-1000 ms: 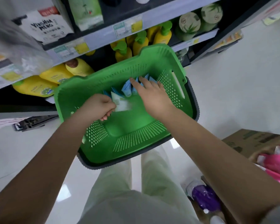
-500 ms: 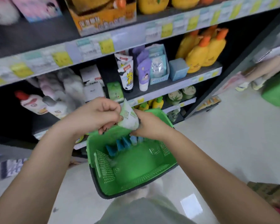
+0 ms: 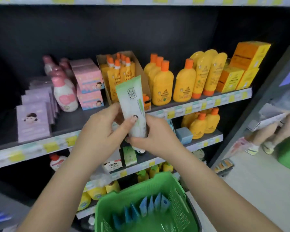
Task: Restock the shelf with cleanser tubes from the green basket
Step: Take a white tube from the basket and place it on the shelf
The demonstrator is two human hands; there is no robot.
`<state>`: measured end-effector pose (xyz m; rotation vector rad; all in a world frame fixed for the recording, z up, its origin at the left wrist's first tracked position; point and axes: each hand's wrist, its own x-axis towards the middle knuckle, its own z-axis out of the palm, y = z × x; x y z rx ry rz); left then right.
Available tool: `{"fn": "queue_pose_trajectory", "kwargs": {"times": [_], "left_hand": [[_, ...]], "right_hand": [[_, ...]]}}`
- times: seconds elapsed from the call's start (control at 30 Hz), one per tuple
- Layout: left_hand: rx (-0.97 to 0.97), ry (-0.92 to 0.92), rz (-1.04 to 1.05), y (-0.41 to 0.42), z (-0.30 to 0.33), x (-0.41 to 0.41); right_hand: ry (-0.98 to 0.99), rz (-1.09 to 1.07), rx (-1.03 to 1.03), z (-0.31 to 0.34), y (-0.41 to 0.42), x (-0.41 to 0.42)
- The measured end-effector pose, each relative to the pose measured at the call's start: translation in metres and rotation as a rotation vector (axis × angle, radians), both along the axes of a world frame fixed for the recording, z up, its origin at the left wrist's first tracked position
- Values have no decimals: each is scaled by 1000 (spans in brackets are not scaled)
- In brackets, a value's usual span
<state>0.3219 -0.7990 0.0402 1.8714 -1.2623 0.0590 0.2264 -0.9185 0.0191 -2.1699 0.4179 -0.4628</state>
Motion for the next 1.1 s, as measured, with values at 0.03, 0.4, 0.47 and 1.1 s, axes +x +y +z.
{"fn": "queue_pose_trajectory", "kwargs": {"times": [0.03,0.4,0.47,1.1], "left_hand": [[-19,-62,40,0,9,1],[-387,-151,166,19,135,54],[-413,-184,178,26,157,69],[-477,140,66,31,252,154]], "right_hand": [[-48,-6,-6,14,2,4],[-277,40,-263,167,30,80],[-322,47,-324,189,38,94],[-483,41,-356,243,56,179]]}}
